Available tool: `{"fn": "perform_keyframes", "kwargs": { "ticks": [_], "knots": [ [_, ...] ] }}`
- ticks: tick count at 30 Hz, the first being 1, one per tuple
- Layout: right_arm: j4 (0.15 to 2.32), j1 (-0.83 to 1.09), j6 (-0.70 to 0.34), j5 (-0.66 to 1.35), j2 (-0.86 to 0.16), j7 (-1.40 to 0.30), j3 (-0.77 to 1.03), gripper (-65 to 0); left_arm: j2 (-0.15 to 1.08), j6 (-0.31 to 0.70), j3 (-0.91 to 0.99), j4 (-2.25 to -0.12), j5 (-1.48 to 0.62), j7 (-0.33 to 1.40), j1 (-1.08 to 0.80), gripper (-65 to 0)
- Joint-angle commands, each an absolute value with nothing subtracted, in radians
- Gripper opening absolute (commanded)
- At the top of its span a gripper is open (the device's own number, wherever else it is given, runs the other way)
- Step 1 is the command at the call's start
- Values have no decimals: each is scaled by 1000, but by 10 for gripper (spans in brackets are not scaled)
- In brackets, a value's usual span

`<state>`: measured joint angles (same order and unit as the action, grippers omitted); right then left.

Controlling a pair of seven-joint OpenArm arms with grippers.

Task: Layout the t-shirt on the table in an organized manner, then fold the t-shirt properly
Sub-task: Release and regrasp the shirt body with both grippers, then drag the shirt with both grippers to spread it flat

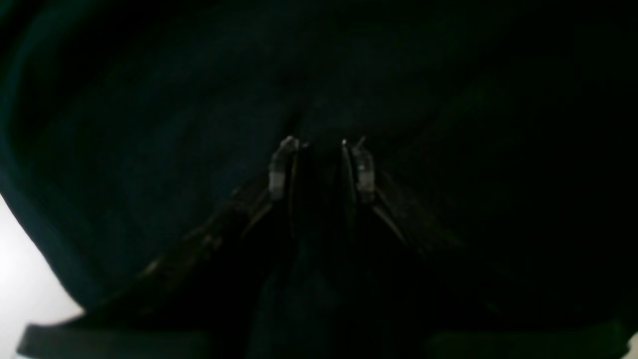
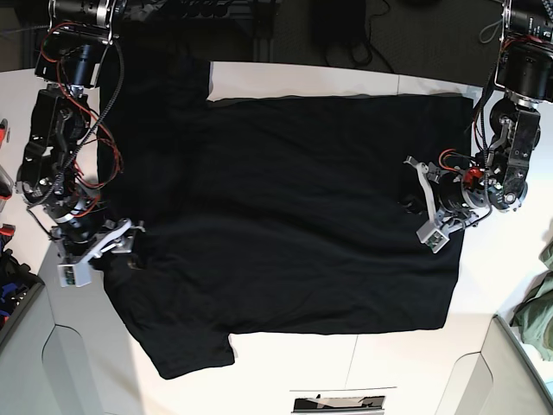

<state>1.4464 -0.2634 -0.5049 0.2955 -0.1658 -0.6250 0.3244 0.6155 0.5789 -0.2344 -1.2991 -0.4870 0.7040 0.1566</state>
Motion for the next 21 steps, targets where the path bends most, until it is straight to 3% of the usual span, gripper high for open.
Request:
{"fn": "perform_keyframes", "kwargs": {
  "ticks": [1,11,12,13,15,16,21],
  "knots": [
    [1466,-286,-504,311,-175,-603,348,-205,632,561,-230,-1268,-428,736,163,-471],
    [1466,-247,-475,347,-213,-649,425,-208,633,530,-230,-1056,-395,670,163,-471],
    [1466,-236,-475,353,-213,-648,425,-241,635,515,-230,-1053,-393,670,163,-471],
    [1466,-225,-475,360,-213,-651,425,-328,635,501,-230,-1053,-387,669,164,-471],
    [1466,-200,-475,363,-213,-652,423,-600,638,479,-229,-1053,-372,669,164,-471],
    [1466,-187,-475,364,-213,-650,423,-650,641,478,-229,-1053,-372,670,166,-471],
    [1465,-145,-476,397,-206,-653,414,-650,652,479,-229,-1087,-381,682,171,-471]
  ]
}}
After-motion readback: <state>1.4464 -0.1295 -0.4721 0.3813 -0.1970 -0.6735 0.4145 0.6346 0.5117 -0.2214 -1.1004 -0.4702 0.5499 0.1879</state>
